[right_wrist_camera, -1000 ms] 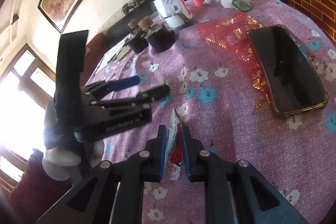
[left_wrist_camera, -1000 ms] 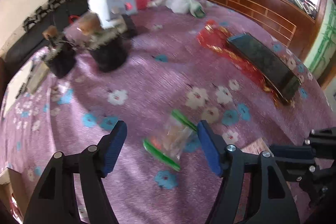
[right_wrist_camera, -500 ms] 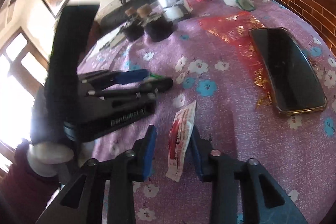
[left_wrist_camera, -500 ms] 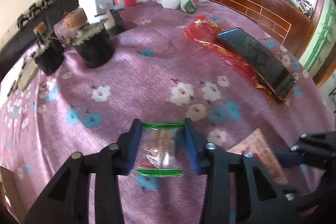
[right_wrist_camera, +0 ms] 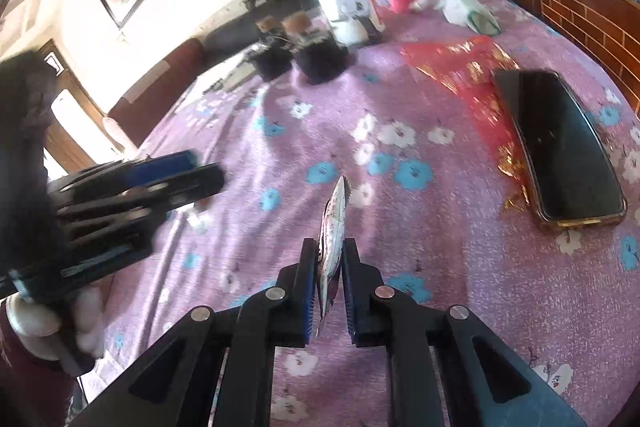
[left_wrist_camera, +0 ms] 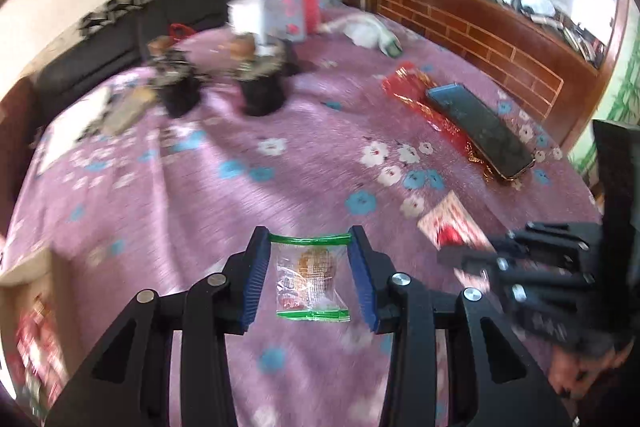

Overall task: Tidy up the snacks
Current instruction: 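Carry both held snacks over the box and open both grippers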

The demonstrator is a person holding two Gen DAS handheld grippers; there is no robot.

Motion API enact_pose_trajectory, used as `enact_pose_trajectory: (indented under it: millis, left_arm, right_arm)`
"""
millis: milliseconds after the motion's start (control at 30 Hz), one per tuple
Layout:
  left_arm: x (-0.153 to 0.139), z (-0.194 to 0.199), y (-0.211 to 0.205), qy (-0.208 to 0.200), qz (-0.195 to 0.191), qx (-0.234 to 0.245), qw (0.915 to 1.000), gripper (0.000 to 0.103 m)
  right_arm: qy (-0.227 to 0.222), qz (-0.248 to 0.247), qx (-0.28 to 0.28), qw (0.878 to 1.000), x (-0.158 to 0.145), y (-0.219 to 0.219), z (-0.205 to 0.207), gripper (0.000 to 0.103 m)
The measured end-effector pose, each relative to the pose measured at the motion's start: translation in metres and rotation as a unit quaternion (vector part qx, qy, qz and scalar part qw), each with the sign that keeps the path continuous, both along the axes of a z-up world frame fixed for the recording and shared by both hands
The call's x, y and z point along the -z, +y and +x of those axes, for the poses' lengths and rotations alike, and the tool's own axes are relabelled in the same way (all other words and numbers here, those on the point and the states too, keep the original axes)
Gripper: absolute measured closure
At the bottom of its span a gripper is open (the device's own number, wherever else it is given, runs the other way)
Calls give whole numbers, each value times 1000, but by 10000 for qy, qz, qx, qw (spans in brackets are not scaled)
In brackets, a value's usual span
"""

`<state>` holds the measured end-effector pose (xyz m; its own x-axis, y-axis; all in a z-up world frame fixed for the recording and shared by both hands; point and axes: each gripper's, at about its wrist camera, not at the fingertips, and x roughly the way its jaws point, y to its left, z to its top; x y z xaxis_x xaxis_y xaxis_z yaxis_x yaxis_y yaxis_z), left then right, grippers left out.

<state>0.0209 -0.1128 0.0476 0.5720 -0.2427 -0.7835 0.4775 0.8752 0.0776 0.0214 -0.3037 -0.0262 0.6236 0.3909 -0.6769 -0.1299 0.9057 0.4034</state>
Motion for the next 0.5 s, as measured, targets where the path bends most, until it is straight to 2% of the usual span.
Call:
enact_pose_trajectory:
  millis: [167,300,400,500]
  left_arm:
    - [-26,-42,44,-397,21,-487,9980,66]
    - [-42,-72,83,-554,-9,-886,9945,65]
    - [-50,-94,114,-732,-25,-1195,9901,65]
    - [-54,-108,145,-734,-220,-1444,9865,65]
  right_arm:
    - [-214,-65,-163,9996,-5,13,-6,90]
    - [-68,166,-324,9993,-9,29,-8,90]
    - [-128,142,-517,9985,-26,58,-21,90]
    - [-284,-64,-814,9963,-46,94,-35,90]
